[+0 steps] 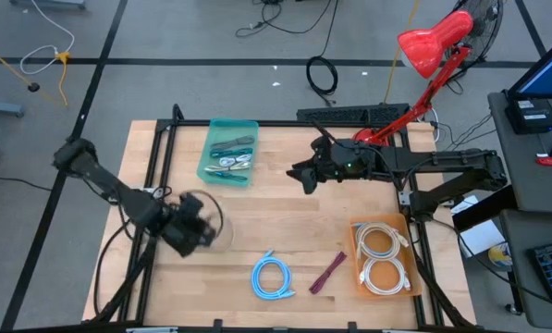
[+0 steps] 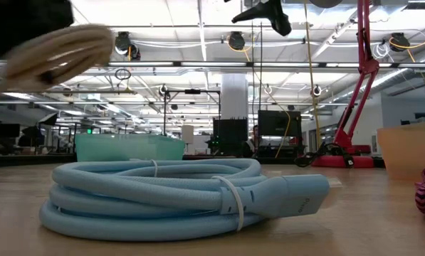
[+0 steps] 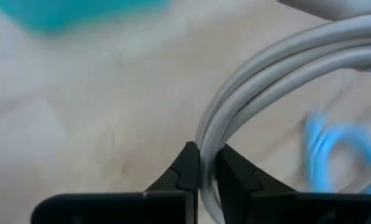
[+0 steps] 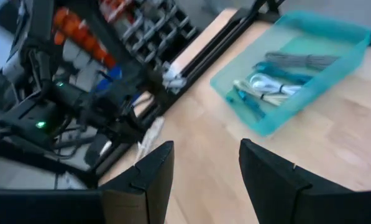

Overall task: Pick & Place USB Port
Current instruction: Put the light brown HDMI cable into the orange bin

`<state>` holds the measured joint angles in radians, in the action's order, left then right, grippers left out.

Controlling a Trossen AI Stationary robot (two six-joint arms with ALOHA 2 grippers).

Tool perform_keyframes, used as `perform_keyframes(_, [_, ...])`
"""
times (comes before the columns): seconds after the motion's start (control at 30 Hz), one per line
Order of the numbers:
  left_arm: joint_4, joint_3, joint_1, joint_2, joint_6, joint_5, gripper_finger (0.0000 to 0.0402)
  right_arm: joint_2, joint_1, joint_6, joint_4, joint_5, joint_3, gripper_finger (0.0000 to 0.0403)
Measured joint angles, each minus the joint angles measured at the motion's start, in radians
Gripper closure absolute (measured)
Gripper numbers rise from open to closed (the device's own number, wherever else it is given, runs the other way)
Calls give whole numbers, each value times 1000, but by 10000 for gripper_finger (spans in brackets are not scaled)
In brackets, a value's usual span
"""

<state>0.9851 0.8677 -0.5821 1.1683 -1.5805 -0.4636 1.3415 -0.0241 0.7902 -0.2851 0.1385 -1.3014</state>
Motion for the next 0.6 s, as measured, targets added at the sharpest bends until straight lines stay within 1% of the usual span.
perform_keyframes(0.1, [-30, 1, 78, -58, 6, -149, 373, 0, 0, 38, 30, 55, 0, 232])
perform_keyframes(0.2, [-98, 1, 155, -87, 13, -318, 373, 0, 3, 71, 56, 110, 0, 232])
perform_keyframes(0.23, [-137, 1, 181, -92, 34, -365, 373, 0, 6, 73, 68, 131, 0, 232])
perform_keyframes(0.3, [-274, 1, 237, -96, 140, -431, 373, 0, 16, 68, 103, 168, 0, 232])
perform_keyframes(0.4, [-482, 1, 324, -95, 339, -451, 373, 0, 36, 41, 171, 197, 0, 232])
perform_keyframes(0.47, [-568, 6, 386, -83, 392, -455, 373, 0, 57, 32, 193, 254, 0, 232])
perform_keyframes(0.53, [-557, 28, 454, -66, 419, -443, 373, 0, 82, 15, 211, 334, 0, 232])
perform_keyframes(0.6, [-528, 68, 534, -38, 449, -409, 373, 0, 106, -10, 230, 410, 0, 232])
